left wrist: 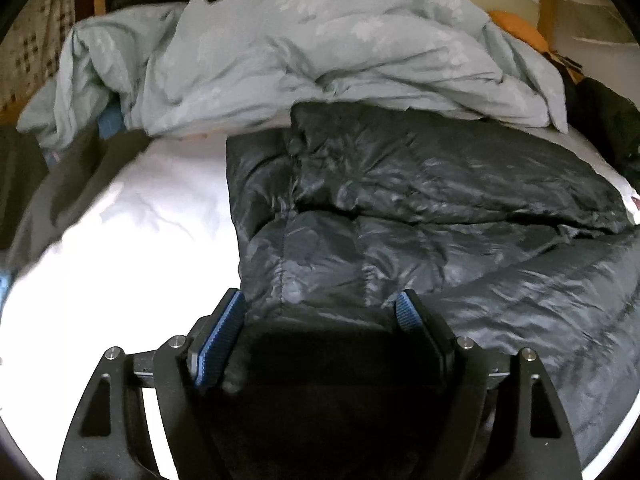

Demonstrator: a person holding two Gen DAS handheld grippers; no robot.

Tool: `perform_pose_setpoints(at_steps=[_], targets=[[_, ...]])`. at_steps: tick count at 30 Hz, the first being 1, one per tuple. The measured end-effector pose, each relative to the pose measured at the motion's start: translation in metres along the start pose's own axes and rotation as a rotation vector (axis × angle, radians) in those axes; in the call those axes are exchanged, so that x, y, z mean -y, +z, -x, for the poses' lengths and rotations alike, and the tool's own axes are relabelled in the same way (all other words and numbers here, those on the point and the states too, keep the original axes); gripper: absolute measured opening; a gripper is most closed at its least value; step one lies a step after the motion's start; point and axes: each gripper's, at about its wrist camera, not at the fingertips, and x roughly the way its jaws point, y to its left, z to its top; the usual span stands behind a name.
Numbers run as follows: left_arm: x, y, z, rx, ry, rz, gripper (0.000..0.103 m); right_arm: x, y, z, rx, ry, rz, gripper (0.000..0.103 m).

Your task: Fold large clothes

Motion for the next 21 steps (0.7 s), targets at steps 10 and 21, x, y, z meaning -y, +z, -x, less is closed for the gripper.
perform_pose_setpoints(at_steps=[10, 21], targets=[[-0.003, 0.001, 0.043, 0.028, -0.1, 0.088, 0.077, -0.057, -0.066, 0.013, -0.126, -0.035, 0.21, 0.067], [0.002, -0.042, 0.121, 0.164, -0.079, -0.004, 0.077, -0.083, -0.17, 0.114, 0.063, 0.014, 0.141, 0.086]])
